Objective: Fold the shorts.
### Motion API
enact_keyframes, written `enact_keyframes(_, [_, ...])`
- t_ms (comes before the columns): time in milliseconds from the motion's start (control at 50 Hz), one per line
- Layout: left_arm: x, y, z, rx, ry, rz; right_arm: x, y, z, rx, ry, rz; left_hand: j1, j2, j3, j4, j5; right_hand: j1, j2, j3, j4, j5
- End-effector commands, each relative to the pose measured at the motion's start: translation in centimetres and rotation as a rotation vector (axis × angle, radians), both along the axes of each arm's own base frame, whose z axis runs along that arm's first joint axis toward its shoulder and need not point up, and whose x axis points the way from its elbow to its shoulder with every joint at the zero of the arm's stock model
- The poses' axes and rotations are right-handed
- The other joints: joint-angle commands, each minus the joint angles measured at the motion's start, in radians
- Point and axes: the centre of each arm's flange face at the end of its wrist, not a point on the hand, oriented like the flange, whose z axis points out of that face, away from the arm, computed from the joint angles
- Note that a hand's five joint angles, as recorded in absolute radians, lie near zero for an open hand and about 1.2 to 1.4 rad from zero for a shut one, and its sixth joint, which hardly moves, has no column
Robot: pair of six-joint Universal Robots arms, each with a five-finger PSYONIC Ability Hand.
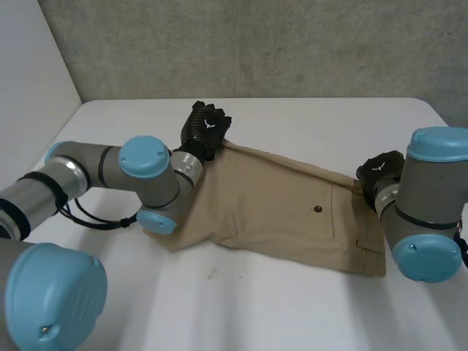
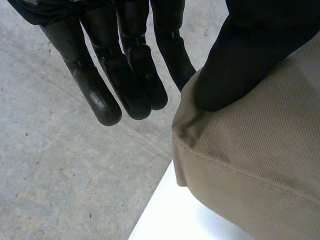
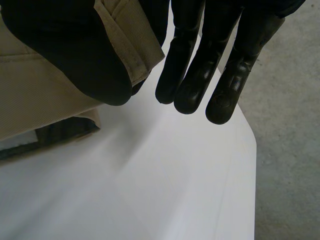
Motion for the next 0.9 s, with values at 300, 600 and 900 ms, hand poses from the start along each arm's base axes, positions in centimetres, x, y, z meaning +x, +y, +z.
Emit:
enact_keyframes(300, [0.5, 4.6, 6.1, -0.161, 0.11, -0.039, -0.7, 1.4, 11.1, -0.365, -0.332, -0.061, -0.957, -1.024, -1.02, -1.03, -0.959, -0.803, -1.005, -1.008, -1.017, -0.998])
enact_keyframes(600, [9.1, 12.1, 12.7, 0.173, 0.352, 0.032, -2.8, 9.6, 5.0, 0.054, -0.282, -0.004, -0.93, -0.997, -0.993, -1.003, -0.932, -0.687, -0.889, -0.892, -0.901, -0.882])
enact_keyframes(900, [13.5, 15.0, 9.3, 0.461, 0.35, 0.155, -3.9, 9.0, -1.2, 0.249, -0.459, -0.006, -0.924, -0.991, -0.987, -0.997, -0.926, -0.535, -0.736, -0.74, -0.749, -0.729])
